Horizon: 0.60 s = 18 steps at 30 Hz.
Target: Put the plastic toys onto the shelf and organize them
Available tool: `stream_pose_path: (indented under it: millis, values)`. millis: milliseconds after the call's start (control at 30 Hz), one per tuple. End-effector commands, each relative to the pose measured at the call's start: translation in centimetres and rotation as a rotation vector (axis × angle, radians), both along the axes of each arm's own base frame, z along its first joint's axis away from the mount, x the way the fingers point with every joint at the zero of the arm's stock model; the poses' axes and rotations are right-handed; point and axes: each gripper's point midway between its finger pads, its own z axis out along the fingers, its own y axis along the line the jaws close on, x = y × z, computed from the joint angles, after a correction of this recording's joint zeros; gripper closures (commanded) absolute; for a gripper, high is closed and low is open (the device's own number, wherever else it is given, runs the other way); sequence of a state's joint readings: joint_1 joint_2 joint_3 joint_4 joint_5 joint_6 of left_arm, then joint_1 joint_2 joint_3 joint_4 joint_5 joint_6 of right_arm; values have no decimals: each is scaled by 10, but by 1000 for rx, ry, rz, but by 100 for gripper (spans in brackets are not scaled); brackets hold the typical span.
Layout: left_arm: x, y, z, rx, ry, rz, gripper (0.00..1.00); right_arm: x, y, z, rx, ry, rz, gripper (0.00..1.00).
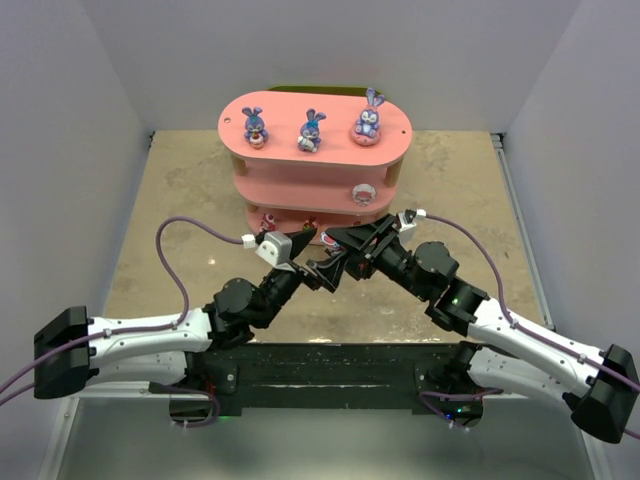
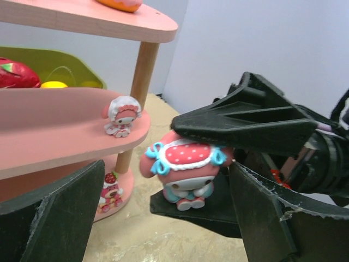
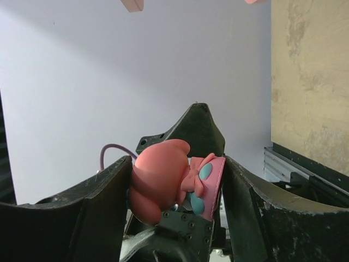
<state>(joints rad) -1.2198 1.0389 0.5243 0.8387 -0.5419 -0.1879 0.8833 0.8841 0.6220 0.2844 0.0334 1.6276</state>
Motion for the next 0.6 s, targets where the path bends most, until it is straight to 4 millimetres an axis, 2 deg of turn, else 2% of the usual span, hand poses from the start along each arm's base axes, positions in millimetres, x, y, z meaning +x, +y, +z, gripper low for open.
stream_pose_path:
  millis: [0,333,567]
  values:
    - [-8,-3,29,-74,-89,-44,0,-1,1,4,22,-6,8,65]
    - [1,-6,25,-55,-50,4,1,-3,1,3,21,-7,17,65]
    - [2,0,29,-100,-55,19,8,-4,1,0,13,-3,20,65]
